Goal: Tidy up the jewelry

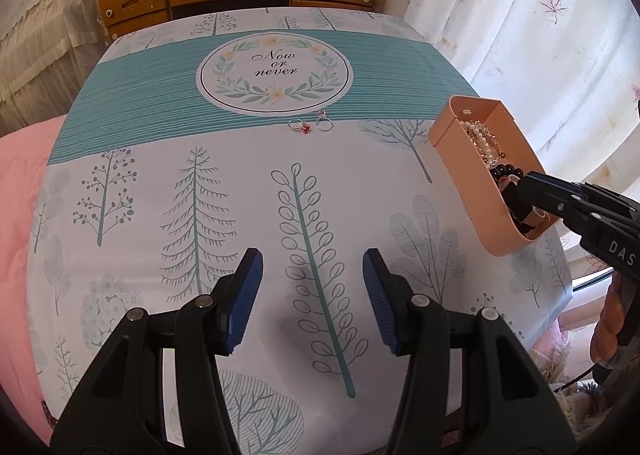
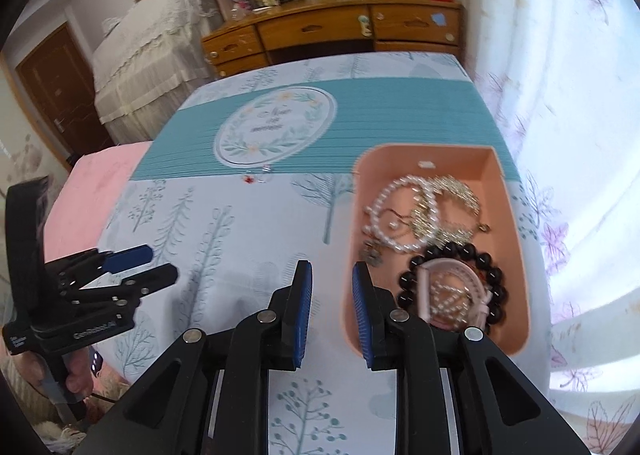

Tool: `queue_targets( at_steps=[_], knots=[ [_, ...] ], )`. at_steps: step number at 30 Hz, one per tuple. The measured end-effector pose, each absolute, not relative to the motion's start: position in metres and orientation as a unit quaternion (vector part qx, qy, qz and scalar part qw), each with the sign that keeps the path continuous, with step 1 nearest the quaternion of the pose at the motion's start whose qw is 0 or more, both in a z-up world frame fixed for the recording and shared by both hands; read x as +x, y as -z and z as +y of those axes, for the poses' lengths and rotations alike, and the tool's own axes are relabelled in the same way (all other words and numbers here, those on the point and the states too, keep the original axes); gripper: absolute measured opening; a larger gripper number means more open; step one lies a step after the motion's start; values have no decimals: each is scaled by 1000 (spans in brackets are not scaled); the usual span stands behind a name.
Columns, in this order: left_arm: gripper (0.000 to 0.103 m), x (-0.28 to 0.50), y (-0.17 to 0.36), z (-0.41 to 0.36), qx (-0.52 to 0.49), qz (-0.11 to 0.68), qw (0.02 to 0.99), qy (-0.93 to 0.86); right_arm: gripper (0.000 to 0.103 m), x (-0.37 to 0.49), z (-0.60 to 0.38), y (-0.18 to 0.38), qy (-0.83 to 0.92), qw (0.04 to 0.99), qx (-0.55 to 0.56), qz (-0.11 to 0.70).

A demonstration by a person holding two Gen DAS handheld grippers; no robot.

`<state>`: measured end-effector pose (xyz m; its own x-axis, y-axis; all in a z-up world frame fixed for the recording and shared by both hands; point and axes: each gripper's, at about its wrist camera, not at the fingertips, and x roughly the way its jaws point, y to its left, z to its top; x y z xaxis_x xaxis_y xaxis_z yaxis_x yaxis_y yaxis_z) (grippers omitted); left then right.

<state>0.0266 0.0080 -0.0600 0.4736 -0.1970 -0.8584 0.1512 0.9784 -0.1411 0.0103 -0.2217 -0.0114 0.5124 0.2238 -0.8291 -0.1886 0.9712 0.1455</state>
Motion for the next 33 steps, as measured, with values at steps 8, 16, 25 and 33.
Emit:
queue_targets(
  at_steps=[8, 16, 25, 33],
  knots=[
    [49, 49, 69, 12, -37, 503, 859, 91, 21, 39, -183, 15, -166, 857, 5, 488],
    [49, 96, 74, 9, -47, 500, 860, 94, 21, 117, -157, 32, -196, 823, 49, 531],
    [39, 139, 92, 7, -63, 509, 855, 76, 21, 203, -132, 68, -196, 779, 105, 586],
    [37, 152, 101, 14, -91, 515, 850, 71, 21, 229, -113, 95, -180, 767, 85, 610]
  ],
)
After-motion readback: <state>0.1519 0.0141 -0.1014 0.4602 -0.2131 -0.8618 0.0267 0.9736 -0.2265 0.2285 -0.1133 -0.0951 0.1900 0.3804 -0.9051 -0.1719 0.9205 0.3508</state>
